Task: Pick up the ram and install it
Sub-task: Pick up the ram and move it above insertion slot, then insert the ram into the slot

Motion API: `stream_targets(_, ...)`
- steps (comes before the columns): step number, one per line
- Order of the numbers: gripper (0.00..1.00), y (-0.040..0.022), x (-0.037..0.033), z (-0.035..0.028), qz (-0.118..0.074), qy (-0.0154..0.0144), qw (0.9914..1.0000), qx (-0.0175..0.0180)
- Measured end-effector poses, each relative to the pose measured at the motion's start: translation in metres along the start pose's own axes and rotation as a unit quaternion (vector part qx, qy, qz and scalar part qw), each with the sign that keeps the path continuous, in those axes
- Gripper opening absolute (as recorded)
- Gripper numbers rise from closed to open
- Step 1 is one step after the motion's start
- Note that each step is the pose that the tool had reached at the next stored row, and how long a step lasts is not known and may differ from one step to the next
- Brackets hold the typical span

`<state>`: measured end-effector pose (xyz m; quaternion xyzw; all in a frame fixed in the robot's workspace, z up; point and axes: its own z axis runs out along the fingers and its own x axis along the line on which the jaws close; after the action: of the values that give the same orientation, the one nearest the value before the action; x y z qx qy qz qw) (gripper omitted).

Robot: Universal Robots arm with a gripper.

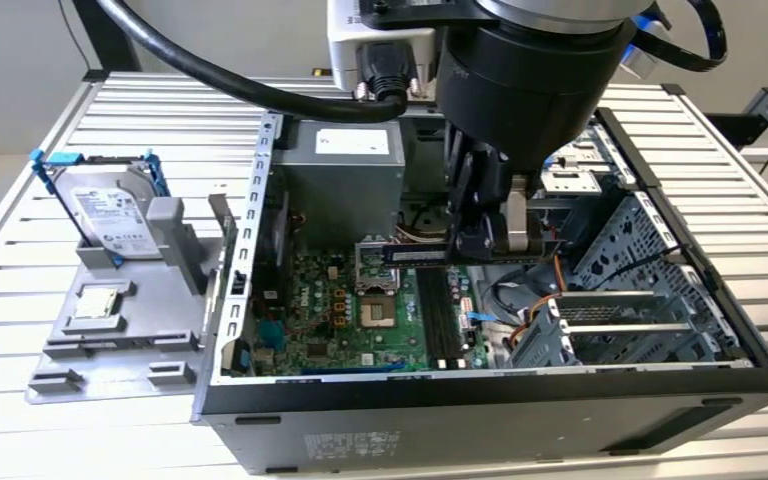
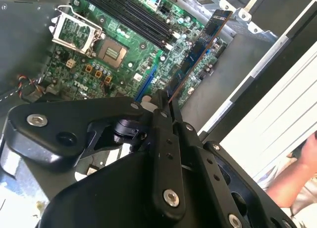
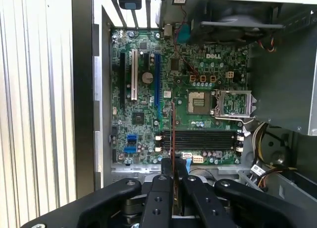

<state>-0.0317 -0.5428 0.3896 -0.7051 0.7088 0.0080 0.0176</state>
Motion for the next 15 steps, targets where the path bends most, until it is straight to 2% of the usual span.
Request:
stream_targets(11, 0.00, -0.0003, 0.0000, 0.0000, 0.000, 0.0000, 1.00000, 0.0000)
stream_targets(15, 0.00, -0.0057, 0.0000, 0.0010, 0.000, 0.0000, 1.00000, 0.0000)
